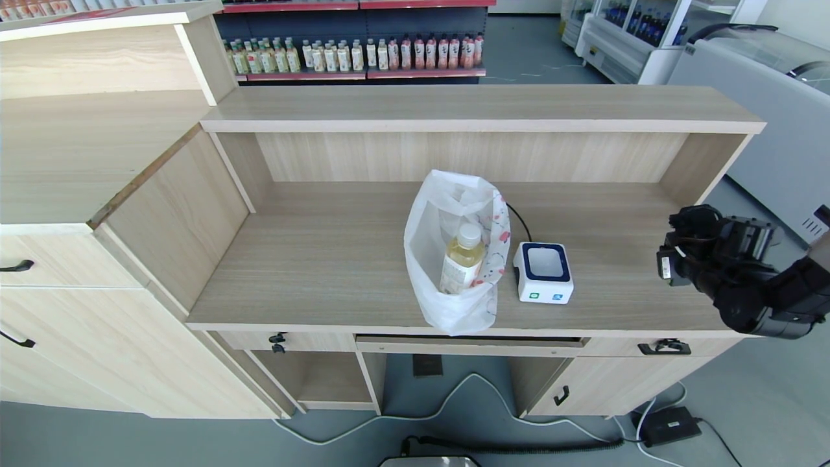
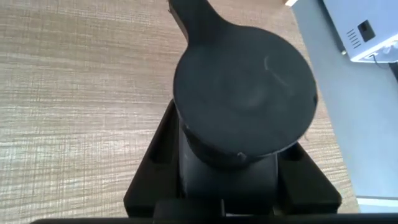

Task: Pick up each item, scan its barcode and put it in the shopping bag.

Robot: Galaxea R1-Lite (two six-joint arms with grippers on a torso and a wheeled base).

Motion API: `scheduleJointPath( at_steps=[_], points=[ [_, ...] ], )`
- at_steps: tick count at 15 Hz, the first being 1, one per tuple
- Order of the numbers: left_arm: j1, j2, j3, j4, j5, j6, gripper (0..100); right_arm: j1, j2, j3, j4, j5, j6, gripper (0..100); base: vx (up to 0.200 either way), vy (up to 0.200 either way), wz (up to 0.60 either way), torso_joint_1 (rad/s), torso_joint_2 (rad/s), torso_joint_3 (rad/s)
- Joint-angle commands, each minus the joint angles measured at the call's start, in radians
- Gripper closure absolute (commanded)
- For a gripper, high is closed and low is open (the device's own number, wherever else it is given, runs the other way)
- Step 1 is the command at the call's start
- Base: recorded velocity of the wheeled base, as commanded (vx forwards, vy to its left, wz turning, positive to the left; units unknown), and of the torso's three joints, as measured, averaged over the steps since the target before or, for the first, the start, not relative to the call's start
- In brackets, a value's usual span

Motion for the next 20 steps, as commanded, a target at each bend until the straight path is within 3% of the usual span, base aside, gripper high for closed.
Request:
scheduleJointPath(
  at_steps=[1,2,3,4,5,7,8,9,11,14,20],
  points=[
    [0.0,0.0,0.0,0.001,0.0,0.0,0,-0.009,-0.382,0.299,-0.007,0.001,-0.138,100,0.0,0.0,0.0,0.0,0.0,0.0],
    [0.0,0.0,0.0,0.001,0.0,0.0,0,-0.011,-0.534,0.418,-0.008,0.004,-0.25,100,0.0,0.0,0.0,0.0,0.0,0.0],
    [0.0,0.0,0.0,0.0,0.0,0.0,0,-0.009,-0.554,0.433,-0.008,0.004,-0.267,100,0.0,0.0,0.0,0.0,0.0,0.0],
    [0.0,0.0,0.0,0.0,0.0,0.0,0,0.034,-0.735,0.544,0.004,0.03,-0.439,100,0.0,0.0,0.0,0.0,0.0,0.0],
    [0.0,0.0,0.0,0.0,0.0,0.0,0,0.132,-0.875,0.596,0.021,0.159,-0.671,100,0.0,0.0,0.0,0.0,0.0,0.0],
    [0.0,0.0,0.0,0.0,0.0,0.0,0,0.23,-0.944,0.576,0.023,0.452,-0.977,100,0.0,0.0,0.0,0.0,0.0,0.0],
    [0.0,0.0,0.0,0.001,0.0,0.0,0,0.252,-0.949,0.578,0.024,0.522,-1.045,100,0.0,0.0,0.0,0.0,0.0,0.0],
    [0.0,0.0,0.0,0.0,0.0,0.0,0,0.341,-0.944,0.579,0.052,0.628,-1.252,100,0.0,0.0,0.0,0.0,0.0,0.0],
    [0.0,0.0,0.002,0.001,0.0,0.0,0,0.488,-0.927,0.576,0.13,0.708,-1.54,100,0.0,0.0,0.0,0.0,0.0,0.0],
    [0.0,0.0,0.0,0.0,0.0,0.0,0,0.6,-0.89,0.579,0.132,0.769,-1.948,100,0.0,0.0,0.0,0.0,0.0,0.0],
    [0.0,0.0,0.0,0.0,0.0,0.0,0,0.891,-0.869,0.584,0.026,0.821,-2.202,100,0.0,0.0,0.0,0.0,0.0,0.0]
  ],
)
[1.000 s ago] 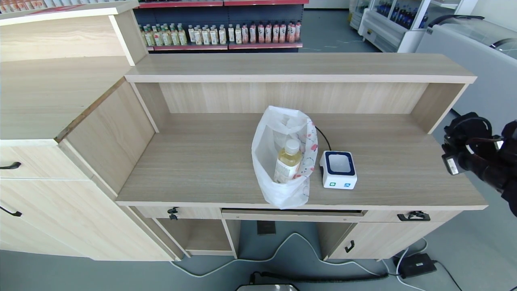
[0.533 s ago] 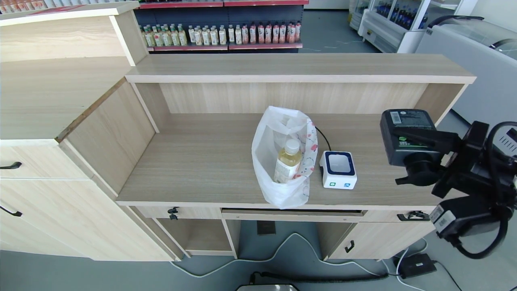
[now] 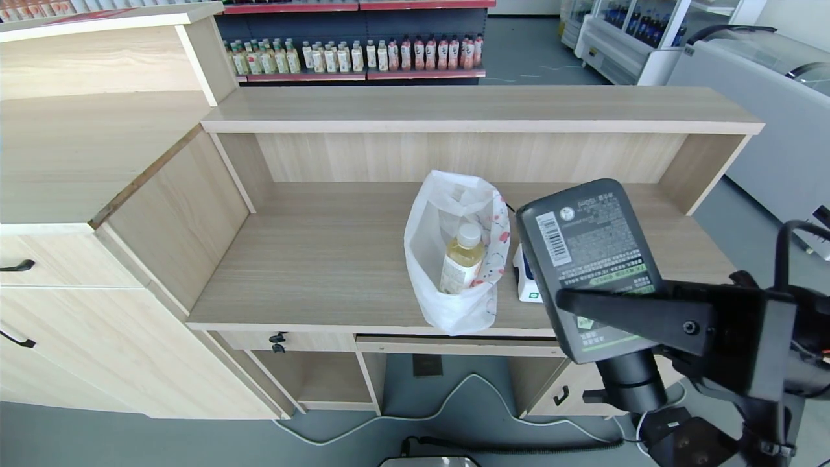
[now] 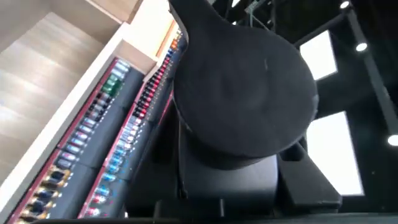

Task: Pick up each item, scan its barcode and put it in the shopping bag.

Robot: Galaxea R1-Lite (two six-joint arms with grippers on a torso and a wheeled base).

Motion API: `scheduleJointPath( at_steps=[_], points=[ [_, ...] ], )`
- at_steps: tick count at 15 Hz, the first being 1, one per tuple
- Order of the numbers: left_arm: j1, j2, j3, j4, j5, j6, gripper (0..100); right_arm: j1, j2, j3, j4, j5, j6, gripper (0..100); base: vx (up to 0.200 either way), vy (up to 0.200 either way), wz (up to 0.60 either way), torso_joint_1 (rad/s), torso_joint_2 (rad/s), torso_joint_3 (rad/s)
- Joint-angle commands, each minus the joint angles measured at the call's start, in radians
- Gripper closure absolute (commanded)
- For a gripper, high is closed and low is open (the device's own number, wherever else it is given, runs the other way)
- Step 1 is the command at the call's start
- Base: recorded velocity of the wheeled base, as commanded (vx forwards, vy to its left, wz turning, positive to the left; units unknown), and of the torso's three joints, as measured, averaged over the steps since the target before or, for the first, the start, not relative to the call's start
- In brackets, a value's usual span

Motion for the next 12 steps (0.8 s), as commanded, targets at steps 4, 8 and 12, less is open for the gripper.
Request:
scheduleJointPath(
  at_steps=[4,8,12],
  points=[
    [0.0,0.0,0.0,0.001,0.0,0.0,0,0.123,0.009,-0.006,-0.017,0.001,-0.091,100,0.0,0.0,0.0,0.0,0.0,0.0],
    [0.0,0.0,0.0,0.0,0.0,0.0,0,0.162,0.009,-0.004,-0.08,0.001,-0.13,100,0.0,0.0,0.0,0.0,0.0,0.0],
    [0.0,0.0,0.0,0.0,0.0,0.0,0,0.203,0.035,-0.006,-0.08,0.001,-0.133,100,0.0,0.0,0.0,0.0,0.0,0.0]
  ],
)
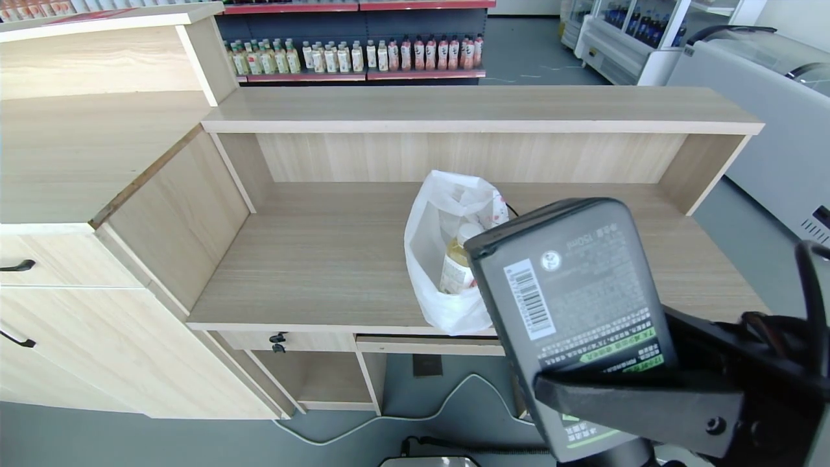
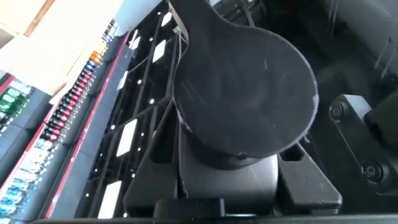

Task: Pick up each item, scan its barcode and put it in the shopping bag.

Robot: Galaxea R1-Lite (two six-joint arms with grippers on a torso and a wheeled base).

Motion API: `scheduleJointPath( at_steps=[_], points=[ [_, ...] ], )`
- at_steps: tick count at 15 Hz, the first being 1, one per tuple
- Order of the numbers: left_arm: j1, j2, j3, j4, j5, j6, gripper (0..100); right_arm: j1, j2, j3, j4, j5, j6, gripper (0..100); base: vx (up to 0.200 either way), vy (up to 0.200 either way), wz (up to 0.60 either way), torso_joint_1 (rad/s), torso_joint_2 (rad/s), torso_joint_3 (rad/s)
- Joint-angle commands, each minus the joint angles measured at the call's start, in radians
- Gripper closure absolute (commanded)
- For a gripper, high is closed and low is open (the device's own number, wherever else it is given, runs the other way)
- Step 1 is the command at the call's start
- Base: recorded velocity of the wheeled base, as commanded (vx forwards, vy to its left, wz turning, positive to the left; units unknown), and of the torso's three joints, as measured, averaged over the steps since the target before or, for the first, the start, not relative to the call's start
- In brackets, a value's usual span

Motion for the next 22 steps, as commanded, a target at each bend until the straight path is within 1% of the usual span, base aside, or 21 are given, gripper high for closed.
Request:
scheduleJointPath(
  at_steps=[1,9,11,12,19,22],
  points=[
    [0.0,0.0,0.0,0.0,0.0,0.0,0,0.014,0.021,0.003,0.001,0.0,0.0,100,0.0,0.0,0.0,0.0,0.0,0.0],
    [0.0,0.0,0.0,0.001,0.0,0.0,0,0.011,0.093,0.006,0.001,-0.002,0.039,100,0.0,0.0,0.0,0.0,0.0,0.0],
    [0.0,0.0,0.0,0.0,0.0,0.0,0,-0.032,0.107,0.016,0.0,-0.002,0.039,100,0.0,0.0,0.0,0.0,0.0,0.0],
    [0.0,0.0,0.0,0.0,0.0,0.0,0,-0.071,0.11,0.021,-0.002,-0.002,0.039,100,0.0,0.0,0.0,0.0,0.0,0.0],
    [0.0,0.0,0.0,0.0,0.0,0.0,0,-0.081,0.151,0.016,-0.003,-0.005,0.039,100,0.0,0.0,0.0,0.0,0.0,0.0],
    [0.0,0.0,0.0,0.0,0.0,0.0,0,-0.101,0.151,0.021,-0.002,-0.005,0.039,100,0.0,0.0,0.0,0.0,0.0,0.0]
  ],
)
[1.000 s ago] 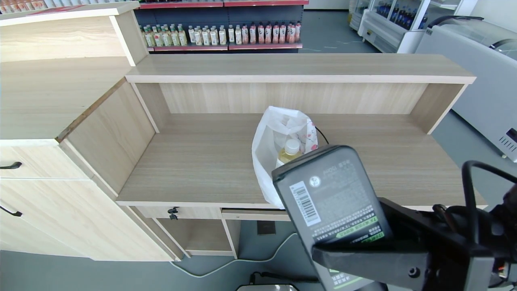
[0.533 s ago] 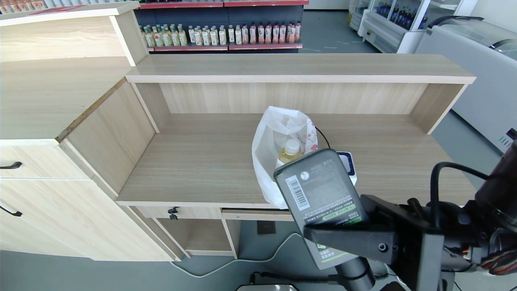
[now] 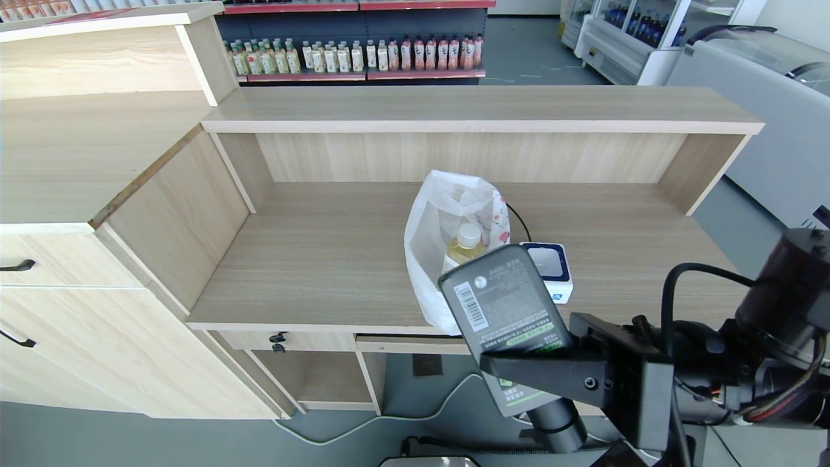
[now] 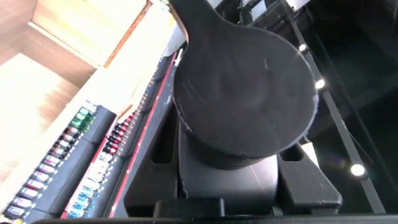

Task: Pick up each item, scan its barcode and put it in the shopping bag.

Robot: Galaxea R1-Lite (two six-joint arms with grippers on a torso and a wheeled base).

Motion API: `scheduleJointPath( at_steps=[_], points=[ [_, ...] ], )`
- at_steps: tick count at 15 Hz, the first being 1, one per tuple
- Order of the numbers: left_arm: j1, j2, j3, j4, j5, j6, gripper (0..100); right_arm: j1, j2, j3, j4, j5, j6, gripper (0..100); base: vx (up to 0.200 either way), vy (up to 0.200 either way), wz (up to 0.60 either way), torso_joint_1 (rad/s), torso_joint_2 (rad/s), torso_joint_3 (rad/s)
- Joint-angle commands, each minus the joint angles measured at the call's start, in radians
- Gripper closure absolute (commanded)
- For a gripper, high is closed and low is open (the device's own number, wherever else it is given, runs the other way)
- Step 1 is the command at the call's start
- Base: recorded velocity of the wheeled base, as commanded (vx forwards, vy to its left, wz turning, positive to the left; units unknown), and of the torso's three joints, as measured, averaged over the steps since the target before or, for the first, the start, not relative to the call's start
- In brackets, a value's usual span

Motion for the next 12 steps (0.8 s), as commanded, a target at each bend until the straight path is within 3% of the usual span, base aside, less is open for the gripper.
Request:
scheduleJointPath(
  at_steps=[1,9,10,11,12],
  points=[
    [0.0,0.0,0.0,0.0,0.0,0.0,0,-0.003,0.002,-0.001,0.0,0.001,-0.001,100,0.0,0.0,0.0,0.0,0.0,0.0],
    [0.0,0.0,0.0,0.001,0.0,0.0,0,-0.009,-0.017,0.01,0.002,0.001,0.012,100,0.0,0.0,0.0,0.0,0.0,0.0],
    [0.0,0.0,0.0,0.0,0.0,0.0,0,-0.006,-0.021,-0.012,-0.002,-0.007,0.128,100,0.0,0.0,0.0,0.0,0.0,0.0],
    [0.0,0.0,0.0,0.0,0.0,0.0,0,-0.003,-0.039,-0.082,-0.02,-0.088,0.386,100,0.0,0.0,0.0,0.0,0.0,0.0],
    [0.0,0.0,0.0,0.0,0.0,0.0,0,-0.012,-0.063,-0.134,-0.052,-0.286,0.611,100,0.0,0.0,0.0,0.0,0.0,0.0]
  ],
)
